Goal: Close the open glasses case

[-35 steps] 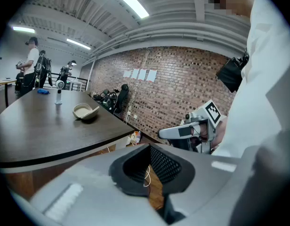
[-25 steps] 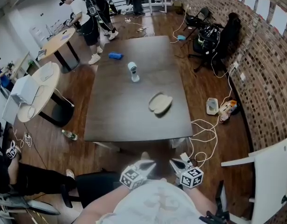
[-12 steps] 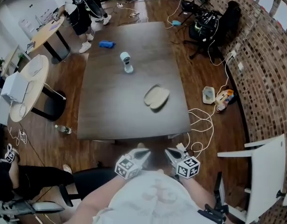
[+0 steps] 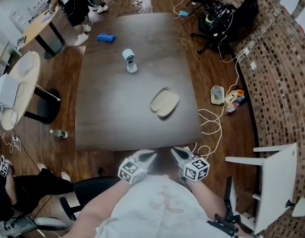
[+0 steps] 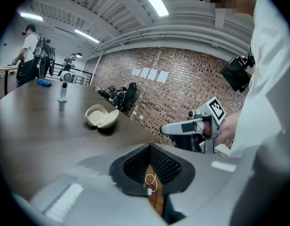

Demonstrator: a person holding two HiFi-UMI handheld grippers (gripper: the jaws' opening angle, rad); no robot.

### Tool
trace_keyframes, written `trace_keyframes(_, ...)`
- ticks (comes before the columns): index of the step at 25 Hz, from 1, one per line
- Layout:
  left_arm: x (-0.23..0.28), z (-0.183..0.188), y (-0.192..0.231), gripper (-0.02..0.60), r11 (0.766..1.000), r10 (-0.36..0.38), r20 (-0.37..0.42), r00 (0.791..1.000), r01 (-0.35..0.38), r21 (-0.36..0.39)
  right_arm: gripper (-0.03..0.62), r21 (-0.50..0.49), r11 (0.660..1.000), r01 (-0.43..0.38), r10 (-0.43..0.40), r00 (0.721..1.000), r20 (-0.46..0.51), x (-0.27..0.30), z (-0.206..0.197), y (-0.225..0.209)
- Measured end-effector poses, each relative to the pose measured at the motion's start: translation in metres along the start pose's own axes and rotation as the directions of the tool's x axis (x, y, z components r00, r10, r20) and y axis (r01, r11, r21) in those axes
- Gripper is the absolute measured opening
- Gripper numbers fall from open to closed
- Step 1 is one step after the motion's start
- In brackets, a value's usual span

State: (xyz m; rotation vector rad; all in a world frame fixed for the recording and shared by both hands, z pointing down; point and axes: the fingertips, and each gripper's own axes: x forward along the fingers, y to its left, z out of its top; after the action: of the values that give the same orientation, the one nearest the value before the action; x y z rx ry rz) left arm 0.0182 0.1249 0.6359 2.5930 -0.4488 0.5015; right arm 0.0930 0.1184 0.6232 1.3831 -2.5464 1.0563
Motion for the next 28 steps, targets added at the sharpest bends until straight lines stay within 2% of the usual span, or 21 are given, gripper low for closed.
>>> trace_keyframes(6,0.008,0.013,0.026,0.006,0.999,-0.032,-0.019,0.999,0.032,0.005,0.008,0.017,0.999,0.050,-0.051,0.999,0.013,0.016,0.016,-0.014)
trace_keyframes(16,0.000,0.064,0.079,0.006,0.996,-0.083,0.029,0.996,0.082,0.043,0.009,0.017,0.990,0.141,-0.141,0.989,0.042,0.044,0.052,-0.027)
trace_keyframes(22,-0.010,0.076,0.114,0.006,0.998,-0.051,0.049,0.998,0.049,0.032,0.009,-0.002,0.981,0.195,-0.195,0.978,0.069,0.055,0.076,-0.039)
trace_keyframes(28,-0.017,0.079,0.117,0.006,0.998,-0.055,0.064,0.996,0.054,0.018,0.008,-0.022,0.979,0.201,-0.199,0.977,0.074,0.066,0.091,-0.038)
